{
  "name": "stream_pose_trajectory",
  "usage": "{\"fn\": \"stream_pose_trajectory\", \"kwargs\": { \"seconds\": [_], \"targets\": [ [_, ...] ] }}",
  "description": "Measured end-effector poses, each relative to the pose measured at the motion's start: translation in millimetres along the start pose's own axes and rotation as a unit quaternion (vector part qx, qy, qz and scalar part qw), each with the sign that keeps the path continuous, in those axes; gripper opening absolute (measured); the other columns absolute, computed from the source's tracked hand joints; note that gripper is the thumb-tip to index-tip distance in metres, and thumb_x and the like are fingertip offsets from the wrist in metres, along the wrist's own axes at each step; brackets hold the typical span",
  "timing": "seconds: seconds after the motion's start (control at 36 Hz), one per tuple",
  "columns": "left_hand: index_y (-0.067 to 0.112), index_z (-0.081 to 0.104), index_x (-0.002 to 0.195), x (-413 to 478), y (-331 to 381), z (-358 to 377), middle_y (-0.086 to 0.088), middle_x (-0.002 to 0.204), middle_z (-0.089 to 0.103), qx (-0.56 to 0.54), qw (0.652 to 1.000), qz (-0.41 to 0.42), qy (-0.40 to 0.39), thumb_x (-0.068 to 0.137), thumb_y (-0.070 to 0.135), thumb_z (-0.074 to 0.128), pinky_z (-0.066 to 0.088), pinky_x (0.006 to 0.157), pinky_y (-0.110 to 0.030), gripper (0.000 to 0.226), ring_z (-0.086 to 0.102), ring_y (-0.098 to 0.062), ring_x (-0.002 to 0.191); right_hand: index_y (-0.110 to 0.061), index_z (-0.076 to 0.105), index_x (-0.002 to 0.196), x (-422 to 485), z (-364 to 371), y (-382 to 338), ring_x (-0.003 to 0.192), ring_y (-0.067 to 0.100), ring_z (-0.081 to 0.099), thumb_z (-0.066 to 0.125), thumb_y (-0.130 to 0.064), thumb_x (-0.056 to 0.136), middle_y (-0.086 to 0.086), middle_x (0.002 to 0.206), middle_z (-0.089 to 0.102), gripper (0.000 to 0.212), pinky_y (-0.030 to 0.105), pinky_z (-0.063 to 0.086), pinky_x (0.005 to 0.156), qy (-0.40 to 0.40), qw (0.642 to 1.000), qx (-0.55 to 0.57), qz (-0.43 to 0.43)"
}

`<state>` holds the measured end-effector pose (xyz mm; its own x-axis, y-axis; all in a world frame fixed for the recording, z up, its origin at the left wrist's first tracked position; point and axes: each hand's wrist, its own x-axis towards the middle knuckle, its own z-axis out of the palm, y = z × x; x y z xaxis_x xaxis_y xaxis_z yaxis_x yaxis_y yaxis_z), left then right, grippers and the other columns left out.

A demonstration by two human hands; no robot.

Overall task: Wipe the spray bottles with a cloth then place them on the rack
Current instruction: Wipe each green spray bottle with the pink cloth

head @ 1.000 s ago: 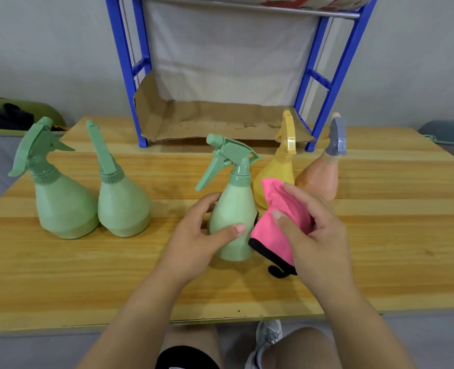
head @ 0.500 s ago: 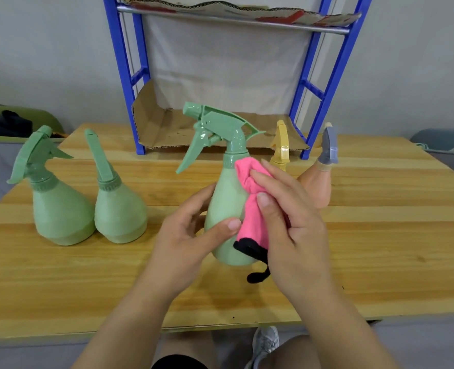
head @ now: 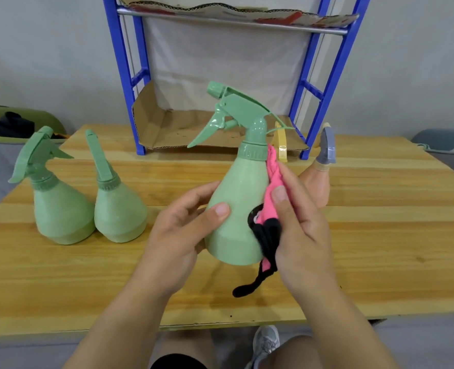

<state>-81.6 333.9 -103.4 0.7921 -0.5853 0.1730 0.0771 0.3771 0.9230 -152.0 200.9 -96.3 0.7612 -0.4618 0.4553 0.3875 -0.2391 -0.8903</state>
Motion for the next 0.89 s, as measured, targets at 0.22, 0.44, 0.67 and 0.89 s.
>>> {"fn": "stream_pose_trajectory", "kwargs": {
  "seconds": [0.22,0.44,0.67,0.89],
  "targets": [
    [0.027,0.069,0.094,1,-1,7,0.003,0.093,0.073,-0.005,0.999,0.023,0.03,0.066,0.028,0.077,0.055,0.065,-0.026,0.029,0.069,-0.013,0.084,-0.02,0.055,0.133,1,4,-4,0.122,0.002,0.054,0.045,-0.029,0.098,-0.013,0.127,0.063,0.037,0.035,0.043,0.107,0.065,0.997,0.042,0.01],
    [0.024,0.065,0.113,0,-3,10,-0.003,0.113,0.07,-0.007,1.0,0.021,0.017,0.052,0.029,0.085,0.056,0.072,-0.026,0.064,0.066,-0.02,0.103,-0.015,0.058,0.13,2,4,-1,0.121,-0.006,0.049,0.046,-0.021,0.1,-0.04,0.115,0.055,0.033,0.026,0.041,0.105,0.103,0.992,-0.051,-0.044],
    [0.025,0.071,0.108,-1,-1,5,-0.004,0.107,0.072,-0.042,0.999,0.007,0.002,0.05,0.048,0.087,0.057,0.065,-0.029,0.065,0.07,-0.019,0.091,-0.011,0.056,0.124,-7,-2,5,0.132,0.009,0.045,0.047,-0.011,0.095,0.006,0.137,0.052,0.031,0.021,0.035,0.107,0.046,0.966,-0.163,-0.196],
    [0.026,0.06,0.125,0,0,14,-0.005,0.126,0.062,-0.042,0.999,0.014,-0.012,0.06,0.047,0.083,0.057,0.071,-0.032,0.073,0.067,-0.021,0.105,-0.021,0.062,0.118,6,-6,-14,0.095,-0.009,0.062,0.051,-0.028,0.088,-0.024,0.099,0.07,0.032,0.013,0.05,0.083,0.083,0.994,0.067,-0.005]
  ]
}}
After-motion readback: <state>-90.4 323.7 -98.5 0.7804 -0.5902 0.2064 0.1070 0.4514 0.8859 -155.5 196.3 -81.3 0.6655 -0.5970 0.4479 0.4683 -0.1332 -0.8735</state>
